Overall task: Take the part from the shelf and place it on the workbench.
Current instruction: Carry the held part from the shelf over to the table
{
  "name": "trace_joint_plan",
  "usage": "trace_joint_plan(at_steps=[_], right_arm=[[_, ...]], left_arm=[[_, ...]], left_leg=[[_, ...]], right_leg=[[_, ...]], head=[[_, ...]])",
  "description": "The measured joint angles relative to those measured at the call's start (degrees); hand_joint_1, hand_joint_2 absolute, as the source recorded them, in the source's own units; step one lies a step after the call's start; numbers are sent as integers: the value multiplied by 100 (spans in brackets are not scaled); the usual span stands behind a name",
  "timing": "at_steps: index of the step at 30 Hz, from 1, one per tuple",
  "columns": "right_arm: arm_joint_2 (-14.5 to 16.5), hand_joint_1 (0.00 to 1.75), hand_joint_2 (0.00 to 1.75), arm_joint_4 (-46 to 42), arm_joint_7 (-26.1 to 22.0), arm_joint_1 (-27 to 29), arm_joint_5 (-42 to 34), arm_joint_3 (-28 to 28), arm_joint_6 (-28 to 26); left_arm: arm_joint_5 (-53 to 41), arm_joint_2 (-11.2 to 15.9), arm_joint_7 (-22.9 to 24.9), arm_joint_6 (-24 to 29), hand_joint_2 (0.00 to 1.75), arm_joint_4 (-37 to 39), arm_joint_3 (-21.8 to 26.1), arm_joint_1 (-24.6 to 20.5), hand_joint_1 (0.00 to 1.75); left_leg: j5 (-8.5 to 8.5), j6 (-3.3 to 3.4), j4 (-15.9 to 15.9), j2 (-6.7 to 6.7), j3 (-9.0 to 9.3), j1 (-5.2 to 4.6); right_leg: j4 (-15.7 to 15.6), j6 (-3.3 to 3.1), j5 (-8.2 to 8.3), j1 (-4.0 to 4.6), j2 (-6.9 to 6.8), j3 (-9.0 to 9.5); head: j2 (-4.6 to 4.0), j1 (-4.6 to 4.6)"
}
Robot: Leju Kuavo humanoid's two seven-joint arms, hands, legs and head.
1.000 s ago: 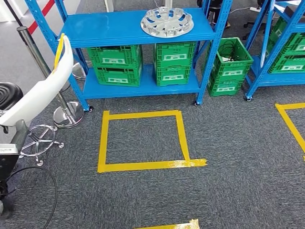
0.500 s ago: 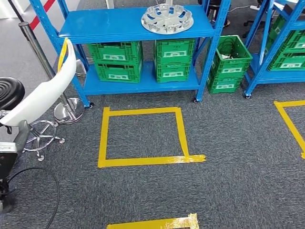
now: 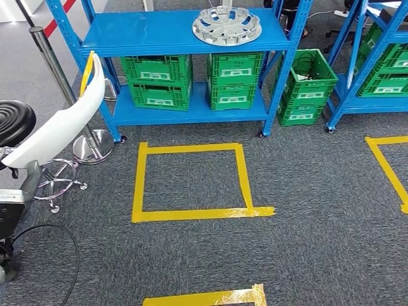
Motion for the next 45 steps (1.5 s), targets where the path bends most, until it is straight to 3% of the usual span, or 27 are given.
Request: trace_joint_plan(at_steps=[2, 4, 7, 8, 9, 11, 12, 13, 15, 17, 19, 21, 22, 23, 24, 26, 28, 30, 32, 33, 35, 37, 39, 40, 41, 43, 45], right_arm=[[-5, 0, 0, -4, -3, -9, 0, 1, -29], [-13, 0, 0, -11, -8, -20, 0, 2, -54], [-15, 0, 0, -14, -9, -26, 0, 3, -91], [-15, 0, 0, -14, -7, -25, 0, 3, -108], [-15, 0, 0, -14, -5, -21, 0, 5, -122], [-15, 0, 0, -15, -3, -14, 0, 10, -145], [-10, 0, 0, -15, 1, -14, 0, 13, -151], [-6, 0, 0, -16, 5, -16, 0, 13, -155], [3, 0, 0, -19, 22, -14, 0, 13, -160], [2, 0, 0, -23, 35, -11, 0, 19, -164], [1, 0, 0, -28, 39, -11, 0, 26, -169], [0, 0, 0, -30, 39, -10, 1, 29, -184], [0, 0, 0, -29, 39, -8, 1, 32, -192], [0, 0, 0, -29, 39, -5, 2, 34, -200], [0, 0, 0, -29, 40, -4, 4, 37, -204], [0, 0, 0, -29, 45, -7, 10, 40, -206], [0, 0, 0, -30, 49, -14, 19, 40, -205], [1, 0, 0, -32, 51, -15, 27, 38, -202], [1, 0, 0, -38, 54, -20, 36, 38, -201], [1, 0, 0, -42, 57, -26, 40, 40, -201], [0, 0, 0, -46, 68, -38, 46, 41, -202], [0, 0, 0, -47, 94, -36, 51, 45, -201], [0, 0, 0, -47, 125, -18, 54, 55, -194], [0, 0, 0, -47, 133, -12, 55, 58, -188], [0, 0, 0, -47, 139, -9, 56, 61, -179], [-1, 0, 0, -47, 146, -10, 58, 62, -158], [-2, 0, 0, -47, 160, -19, 61, 60, -133]], left_arm=[[0, 14, 2, 5, 175, -1, 5, 1, 175], [0, 20, 3, 14, 175, -2, 9, -8, 175], [-6, 8, 4, 16, 175, 0, 3, -4, 175], [-10, 2, 4, 13, 175, 1, 1, 4, 175], [-14, -4, 6, 10, 175, 2, -1, 8, 175], [-21, -12, 8, 3, 175, 3, -1, 6, 175], [-26, -13, 9, -1, 175, 3, -1, 0, 175], [-32, -12, 13, -4, 175, 4, -2, -11, 175], [-46, 1, 17, -9, 175, 4, -4, -33, 175], [-58, 13, 20, -16, 175, 5, -5, -39, 175], [-63, 18, 22, -21, 175, 7, -6, -54, 175], [-68, 20, 24, -24, 175, 8, -10, -78, 175], [-72, 20, 27, -27, 175, 10, -14, -84, 175], [-76, 19, 31, -33, 175, 15, -19, -84, 175], [-79, 18, 34, -39, 175, 19, -22, -83, 175], [-84, 19, 43, -48, 175, 24, -25, -87, 175], [-92, 26, 56, -49, 175, 24, -25, -106, 175], [-97, 32, 68, -49, 175, 24, -25, -131, 175], [-100, 33, 77, -49, 175, 25, -24, -132, 175], [-102, 33, 80, -49, 175, 25, -23, -129, 175], [-108, 32, 81, -54, 175, 26, -26, -145, 175], [-118, 21, 82, -75, 175, 27, -41, -161, 175], [-131, 9, 82, -100, 175, 31, -61, -158, 175], [-135, 7, 82, -108, 175, 33, -69, -158, 175], [-138, 7, 82, -110, 175, 34, -77, -159, 175], [-143, 5, 81, -113, 175, 36, -98, -171, 175], [-146, 4, 81, -129, 175, 38, -128, -201, 175]], left_leg=[[47, 70, -72, -8, 16, 7], [130, 118, -210, -31, 60, 53], [184, 118, -251, -106, 21, 92], [191, 101, -240, -146, -1, 104], [196, 74, -220, -195, -22, 123], [181, -8, -141, -304, -64, 177], [161, -64, -80, -359, -100, 197], [139, -122, -4, -408, -147, 205], [136, -218, 94, -513, -239, 209], [166, -281, 116, -593, -287, 227], [36, -312, 319, -434, -387, 226], [-330, -322, 982, -181, -676, 211], [-512, -321, 1386, -128, -848, 210], [-619, -314, 1688, -107, -972, 210], [-621, -299, 1804, -100, -1005, 208], [-341, -239, 1378, -42, -751, 184], [-81, -153, 620, 227, -351, 104], [-46, -94, 264, 402, -201, 30], [-34, -47, 226, 279, -224, 21], [-18, -16, 204, 206, -225, 33], [18, 48, 165, 80, -219, 65], [31, 81, 163, -53, -237, 66], [38, 93, 165, -210, -250, 52], [41, 94, 166, -289, -249, 45], [44, 92, 167, -368, -243, 40], [50, 75, 175, -517, -239, 31], [69, 28, 184, -652, -273, 43]], right_leg=[[-20, 51, 11, -3, -15, 0], [192, 78, -160, 2, 0, -114], [1254, 144, -685, -46, 33, -642], [1514, 174, -754, -71, 34, -767], [1567, 207, -711, -99, 35, -789], [1028, 283, -366, -173, 98, -501], [663, 334, -249, -215, 242, -303], [390, 336, -185, -246, 359, -153], [241, 274, -225, -255, 489, -54], [287, 157, -207, -235, 354, -63], [293, 61, -186, -219, 215, -71], [290, -7, -178, -181, 66, -87], [291, -23, -178, -157, -11, -97], [291, -31, -179, -137, -88, -104], [291, -39, -182, -120, -165, -106], [292, -44, -191, -95, -311, -92], [295, -26, -209, -71, -441, -74], [292, 16, -224, -45, -570, -69], [274, 74, -240, -36, -698, -54], [297, 107, -278, -43, -648, -57], [612, 152, -494, -60, -348, -199], [1327, 156, -830, -63, -55, -556], [1810, 144, -933, -56, 23, -840], [1753, 129, -818, -53, 40, -842], [1488, 107, -614, -51, 75, -738], [715, 49, -234, -60, 310, -398], [284, 17, -128, -63, 499, -187]], head=[[0, -4], [0, 13], [0, 26], [0, 24], [0, 23], [0, 26], [0, 33], [0, 37], [0, 38], [0, 29], [0, 8], [0, -16], [0, -20], [0, -19], [0, -19], [0, -19], [0, -19], [0, -19], [0, -17], [0, -13], [0, 2], [0, 11], [0, 9], [0, 10], [0, 9], [0, 7], [0, 4]])
